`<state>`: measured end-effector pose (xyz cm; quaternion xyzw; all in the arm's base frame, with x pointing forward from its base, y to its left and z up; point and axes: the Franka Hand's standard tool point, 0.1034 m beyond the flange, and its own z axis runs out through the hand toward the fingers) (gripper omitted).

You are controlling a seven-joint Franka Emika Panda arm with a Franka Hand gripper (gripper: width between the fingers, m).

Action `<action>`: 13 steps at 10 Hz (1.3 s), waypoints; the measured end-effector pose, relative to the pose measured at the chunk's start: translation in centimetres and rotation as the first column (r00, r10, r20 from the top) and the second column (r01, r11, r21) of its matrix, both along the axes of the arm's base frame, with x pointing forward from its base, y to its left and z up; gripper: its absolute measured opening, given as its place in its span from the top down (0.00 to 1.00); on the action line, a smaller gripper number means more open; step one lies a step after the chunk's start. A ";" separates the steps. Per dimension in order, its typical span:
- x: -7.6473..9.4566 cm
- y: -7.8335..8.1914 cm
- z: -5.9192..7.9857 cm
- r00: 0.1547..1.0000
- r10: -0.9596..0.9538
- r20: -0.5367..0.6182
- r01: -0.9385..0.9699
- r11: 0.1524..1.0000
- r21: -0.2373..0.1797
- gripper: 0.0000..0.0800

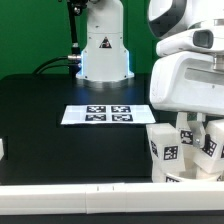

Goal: Assemble stool

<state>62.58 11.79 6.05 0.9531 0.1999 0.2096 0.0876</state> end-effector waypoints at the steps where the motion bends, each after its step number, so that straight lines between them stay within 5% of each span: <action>1: 0.0 0.0 0.0 1.000 -0.001 0.003 0.001 1.000 0.002 0.60; 3: 0.0 0.0 0.0 1.000 -0.001 0.003 0.001 1.000 0.002 0.60; 5: 0.0 0.0 0.0 1.000 -0.001 0.003 0.001 1.000 0.002 0.23; 7: 0.0 0.1 0.1 1.000 0.000 0.004 0.000 1.000 0.002 0.19; 11: 0.0 1.1 4.1 0.997 -0.048 -0.058 0.050 0.998 0.036 0.19; 13: 0.1 1.4 4.5 0.996 -0.059 -0.066 0.061 0.997 0.041 0.19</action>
Offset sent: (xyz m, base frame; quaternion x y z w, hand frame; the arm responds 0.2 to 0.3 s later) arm 0.0000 0.0000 0.0000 0.0000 0.0000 0.0000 1.0000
